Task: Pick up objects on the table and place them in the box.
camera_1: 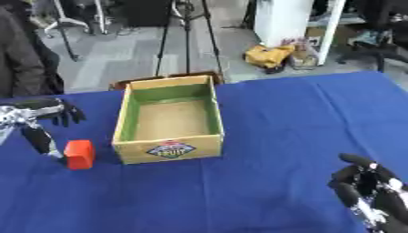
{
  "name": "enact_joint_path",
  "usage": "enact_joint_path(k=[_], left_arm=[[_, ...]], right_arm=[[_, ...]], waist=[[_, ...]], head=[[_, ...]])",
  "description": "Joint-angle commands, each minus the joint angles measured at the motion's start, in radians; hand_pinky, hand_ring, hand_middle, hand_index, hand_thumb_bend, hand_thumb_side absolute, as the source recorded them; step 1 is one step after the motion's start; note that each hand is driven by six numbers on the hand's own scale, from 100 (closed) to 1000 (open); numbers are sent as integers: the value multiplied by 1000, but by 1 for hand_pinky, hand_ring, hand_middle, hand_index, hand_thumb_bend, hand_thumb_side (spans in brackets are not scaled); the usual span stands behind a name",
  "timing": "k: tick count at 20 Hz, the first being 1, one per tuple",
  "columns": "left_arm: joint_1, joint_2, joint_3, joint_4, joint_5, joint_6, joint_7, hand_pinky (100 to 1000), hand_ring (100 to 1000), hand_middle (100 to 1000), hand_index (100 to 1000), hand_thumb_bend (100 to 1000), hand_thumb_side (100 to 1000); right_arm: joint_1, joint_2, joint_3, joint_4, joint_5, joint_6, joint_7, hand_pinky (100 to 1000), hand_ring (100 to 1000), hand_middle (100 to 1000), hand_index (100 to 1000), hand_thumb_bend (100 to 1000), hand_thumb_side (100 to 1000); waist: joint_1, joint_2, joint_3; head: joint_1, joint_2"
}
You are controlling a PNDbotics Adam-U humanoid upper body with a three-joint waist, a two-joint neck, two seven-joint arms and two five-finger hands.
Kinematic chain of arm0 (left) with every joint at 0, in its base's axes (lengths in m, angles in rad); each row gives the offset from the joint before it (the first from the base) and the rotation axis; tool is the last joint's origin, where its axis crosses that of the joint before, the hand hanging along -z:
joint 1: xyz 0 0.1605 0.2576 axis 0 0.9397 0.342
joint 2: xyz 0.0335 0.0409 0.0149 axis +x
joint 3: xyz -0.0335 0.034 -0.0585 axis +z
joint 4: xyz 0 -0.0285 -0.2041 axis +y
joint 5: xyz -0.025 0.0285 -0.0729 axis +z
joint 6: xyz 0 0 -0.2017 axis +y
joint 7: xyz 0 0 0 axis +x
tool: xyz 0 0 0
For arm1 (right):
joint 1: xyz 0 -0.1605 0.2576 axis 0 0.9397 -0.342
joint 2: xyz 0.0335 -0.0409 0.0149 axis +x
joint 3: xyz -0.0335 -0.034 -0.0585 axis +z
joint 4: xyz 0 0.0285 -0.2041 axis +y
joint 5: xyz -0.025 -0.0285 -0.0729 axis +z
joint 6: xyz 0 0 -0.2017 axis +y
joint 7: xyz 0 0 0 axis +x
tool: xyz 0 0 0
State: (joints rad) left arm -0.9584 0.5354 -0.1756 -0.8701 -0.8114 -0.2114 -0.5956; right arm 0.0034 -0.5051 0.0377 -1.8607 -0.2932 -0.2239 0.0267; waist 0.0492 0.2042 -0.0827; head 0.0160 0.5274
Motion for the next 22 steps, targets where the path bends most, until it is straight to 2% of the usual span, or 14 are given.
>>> enact_joint_path(k=[1, 16, 17, 22], left_arm=[[-11, 9, 1, -7, -7, -2, 19, 660, 669, 698, 832, 817, 119], [3, -8, 3, 8, -23, -1, 59, 637, 643, 673, 814, 805, 113], [6, -10, 3, 10, -22, 0, 60, 606, 610, 634, 785, 792, 107], [15, -16, 2, 16, -22, 1, 70, 594, 597, 621, 772, 788, 104]], right_arm=[[-8, -14, -6, -6, 0, -1, 2, 822, 586, 552, 831, 527, 441], [-13, -11, -4, -4, 2, -1, 6, 822, 586, 552, 831, 527, 442], [-13, -11, -4, -4, 2, -1, 6, 823, 586, 552, 831, 529, 442], [-16, -9, -4, -2, 3, -1, 8, 823, 586, 552, 832, 529, 442]], waist=[[-1, -11, -2], [0, -3, -10], [0, -1, -11], [1, 2, -14]], head=[[0, -1], [3, -2], [3, -1], [3, -3]])
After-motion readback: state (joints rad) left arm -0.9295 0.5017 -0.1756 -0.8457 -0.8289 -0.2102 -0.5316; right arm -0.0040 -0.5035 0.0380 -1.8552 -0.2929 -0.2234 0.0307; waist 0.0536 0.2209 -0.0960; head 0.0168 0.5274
